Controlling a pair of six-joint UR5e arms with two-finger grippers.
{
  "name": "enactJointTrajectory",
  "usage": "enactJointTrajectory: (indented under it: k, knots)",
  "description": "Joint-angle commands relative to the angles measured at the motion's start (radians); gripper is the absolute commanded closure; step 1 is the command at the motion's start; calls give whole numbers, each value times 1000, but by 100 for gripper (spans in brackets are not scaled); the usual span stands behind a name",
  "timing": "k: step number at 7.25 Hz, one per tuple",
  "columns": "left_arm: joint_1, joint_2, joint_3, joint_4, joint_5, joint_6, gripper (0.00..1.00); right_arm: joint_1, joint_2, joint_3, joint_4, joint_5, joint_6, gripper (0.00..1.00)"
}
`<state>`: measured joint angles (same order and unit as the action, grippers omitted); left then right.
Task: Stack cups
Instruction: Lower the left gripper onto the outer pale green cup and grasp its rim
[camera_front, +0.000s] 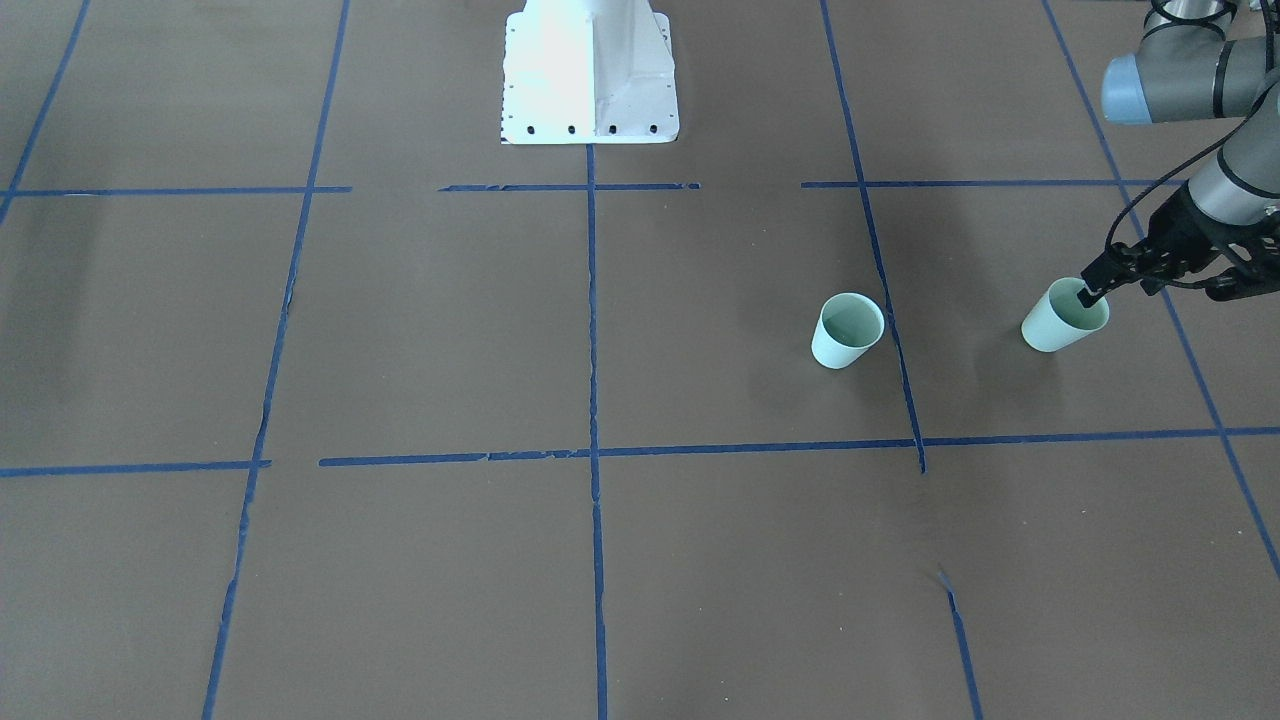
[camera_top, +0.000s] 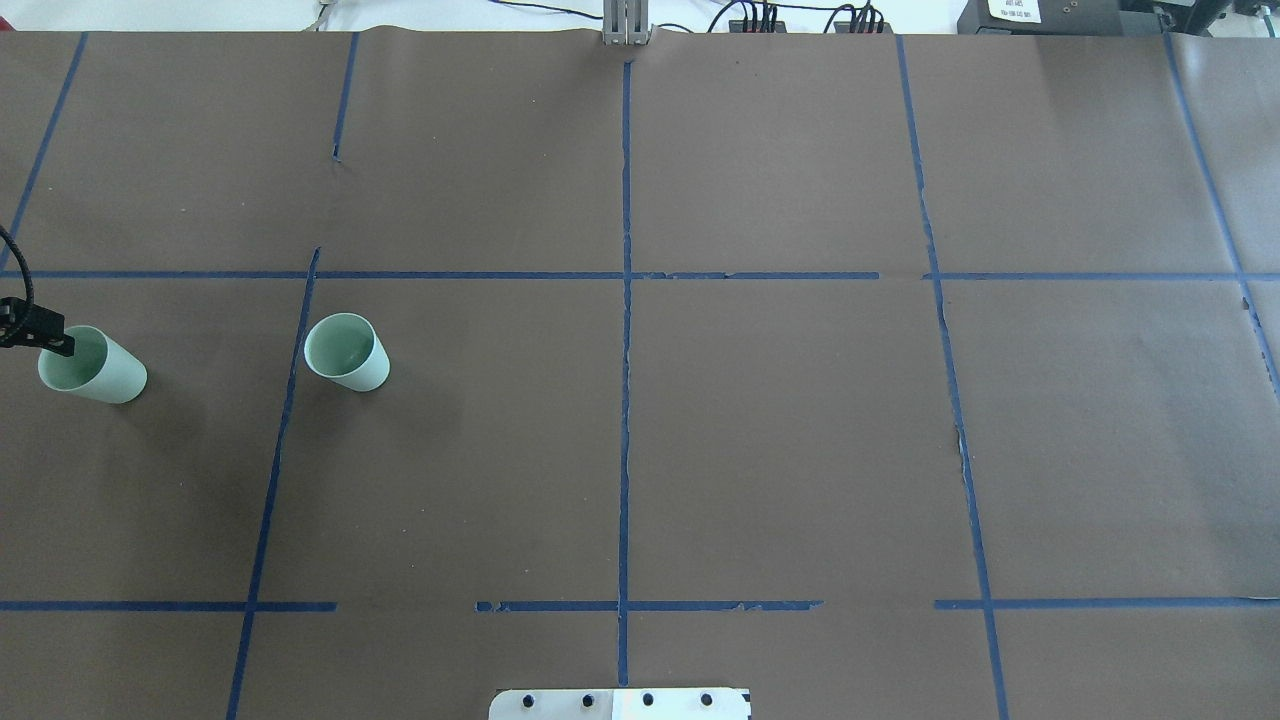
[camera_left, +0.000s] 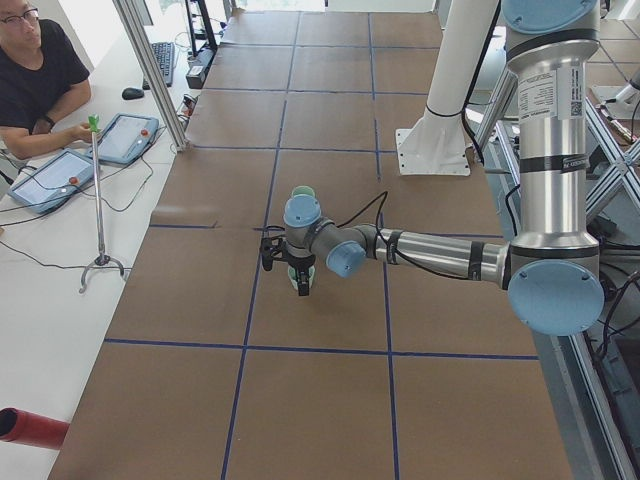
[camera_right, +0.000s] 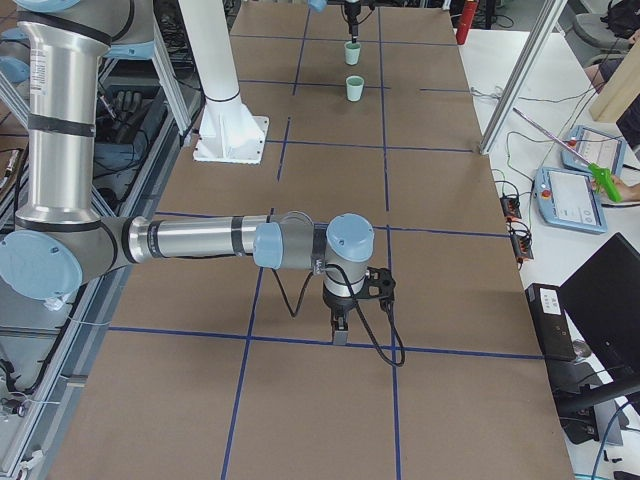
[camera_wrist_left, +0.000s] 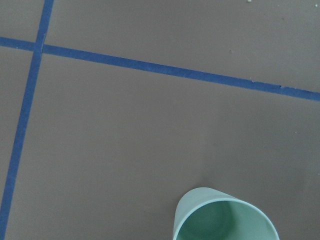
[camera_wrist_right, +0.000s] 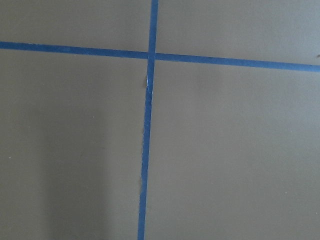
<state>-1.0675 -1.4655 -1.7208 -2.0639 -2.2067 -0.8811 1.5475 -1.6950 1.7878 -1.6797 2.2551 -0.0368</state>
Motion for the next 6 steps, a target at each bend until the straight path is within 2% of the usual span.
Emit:
enactJointTrajectory:
  k: [1, 2, 3, 5, 6]
  knots:
    - [33, -6, 27, -2, 1, 1, 6, 0, 0, 1, 0, 0, 0, 0]
    - [35, -6, 39, -4, 1, 2, 13, 0, 0, -1, 0, 0, 0, 0]
    - [35, -9, 52, -18, -1, -1, 30, 0, 0, 1, 0, 0, 0, 0]
    - [35, -9, 55, -30, -7, -7, 100, 0, 0, 1, 0, 1, 0, 0]
    - [35, -9, 53, -30, -11, -13, 100, 0, 0, 1, 0, 1, 0, 0]
